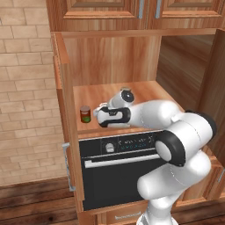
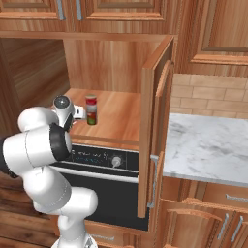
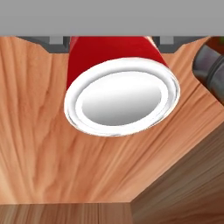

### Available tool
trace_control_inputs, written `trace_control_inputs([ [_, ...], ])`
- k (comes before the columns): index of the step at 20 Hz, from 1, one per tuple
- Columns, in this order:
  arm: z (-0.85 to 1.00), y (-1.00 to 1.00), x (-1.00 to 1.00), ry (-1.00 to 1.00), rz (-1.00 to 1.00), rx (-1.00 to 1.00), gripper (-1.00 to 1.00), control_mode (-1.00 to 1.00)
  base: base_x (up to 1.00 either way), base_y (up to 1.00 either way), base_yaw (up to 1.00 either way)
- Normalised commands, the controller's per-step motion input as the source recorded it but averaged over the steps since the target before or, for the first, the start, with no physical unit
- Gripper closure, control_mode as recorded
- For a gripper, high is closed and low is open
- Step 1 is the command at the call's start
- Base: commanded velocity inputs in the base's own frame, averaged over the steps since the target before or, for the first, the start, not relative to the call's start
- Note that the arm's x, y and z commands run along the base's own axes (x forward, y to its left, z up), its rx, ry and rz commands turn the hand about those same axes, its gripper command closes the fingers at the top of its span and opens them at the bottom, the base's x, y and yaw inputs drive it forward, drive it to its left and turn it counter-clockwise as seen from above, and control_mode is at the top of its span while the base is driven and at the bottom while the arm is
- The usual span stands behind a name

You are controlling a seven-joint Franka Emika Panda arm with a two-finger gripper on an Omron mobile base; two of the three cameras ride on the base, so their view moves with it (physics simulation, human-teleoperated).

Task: Stack two cans on top of the other two cans in the cabinet.

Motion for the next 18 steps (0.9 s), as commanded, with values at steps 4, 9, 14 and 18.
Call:
trace_control_inputs([
  [4,0.0,0.07,-0.27,0.0,0.0,0.0,1.0,-1.0,0.0,0.0,0.0],
  [9,0.02,0.07,-0.3,0.0,0.0,0.0,1.0,-1.0,0.0,0.0,0.0],
  [14,0.16,0.02,-0.15,0.0,0.0,0.0,1.0,-1.0,0.0,0.0,0.0],
  [18,0.37,0.0,-0.02,0.0,0.0,-0.01,1.0,-1.0,0.0,0.0,0.0],
])
